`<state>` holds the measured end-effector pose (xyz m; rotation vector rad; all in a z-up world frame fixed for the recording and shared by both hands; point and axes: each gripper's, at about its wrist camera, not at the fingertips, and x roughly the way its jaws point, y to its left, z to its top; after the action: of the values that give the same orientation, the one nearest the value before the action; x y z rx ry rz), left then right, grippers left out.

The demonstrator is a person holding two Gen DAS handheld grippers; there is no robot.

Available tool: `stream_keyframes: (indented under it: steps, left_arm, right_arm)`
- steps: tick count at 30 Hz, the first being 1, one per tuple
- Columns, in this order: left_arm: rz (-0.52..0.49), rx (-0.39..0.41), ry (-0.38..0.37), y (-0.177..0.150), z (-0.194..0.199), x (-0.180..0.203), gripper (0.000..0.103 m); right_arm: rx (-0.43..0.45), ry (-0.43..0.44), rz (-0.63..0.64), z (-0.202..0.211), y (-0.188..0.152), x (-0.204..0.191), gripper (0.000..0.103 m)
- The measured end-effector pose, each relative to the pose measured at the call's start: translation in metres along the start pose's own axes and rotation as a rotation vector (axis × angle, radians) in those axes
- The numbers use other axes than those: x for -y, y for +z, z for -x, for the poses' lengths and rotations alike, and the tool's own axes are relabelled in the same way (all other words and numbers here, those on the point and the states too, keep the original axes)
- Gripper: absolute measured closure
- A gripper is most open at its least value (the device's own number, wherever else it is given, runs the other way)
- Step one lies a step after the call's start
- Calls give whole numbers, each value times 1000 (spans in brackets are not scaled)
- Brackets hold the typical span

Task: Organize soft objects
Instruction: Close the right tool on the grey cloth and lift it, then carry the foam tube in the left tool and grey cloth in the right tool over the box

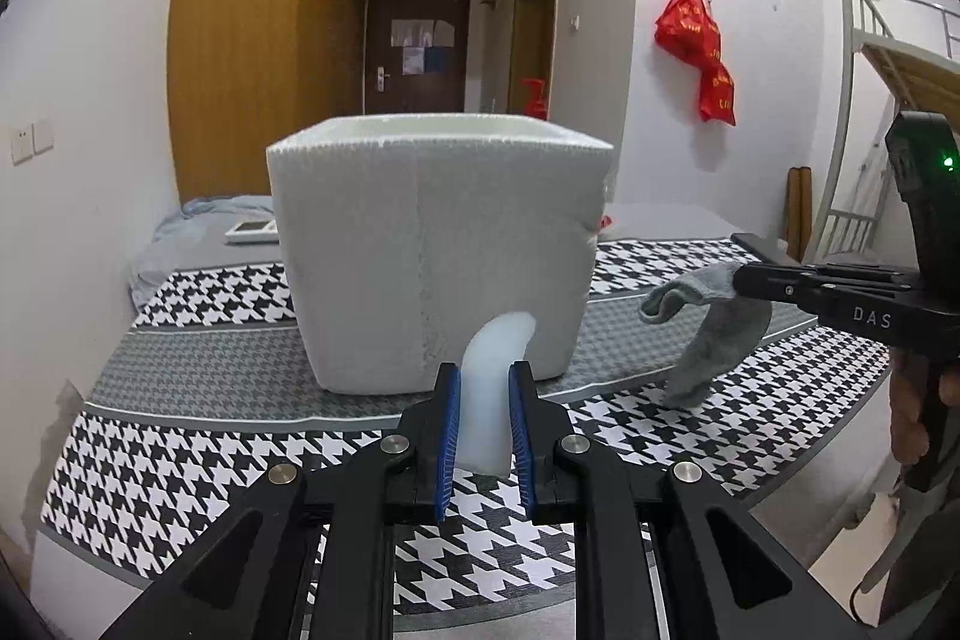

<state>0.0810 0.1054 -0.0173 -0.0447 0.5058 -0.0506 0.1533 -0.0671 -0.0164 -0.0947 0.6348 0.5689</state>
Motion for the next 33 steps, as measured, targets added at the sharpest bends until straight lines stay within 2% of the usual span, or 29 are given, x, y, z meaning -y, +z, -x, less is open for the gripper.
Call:
stream_keyframes:
  steps: [8, 19, 33]
  left_arm:
    - [-10, 36, 11, 7, 18, 4, 85]
    - [-21, 85, 15, 38, 38, 8, 85]
    - [1, 119, 83, 43, 64, -6, 85]
  right_arm:
    - [58, -7, 21, 25, 5, -11, 96]
    - [144, 17, 45, 55, 14, -26, 96]
    - [173, 101, 92, 54, 22, -58, 96]
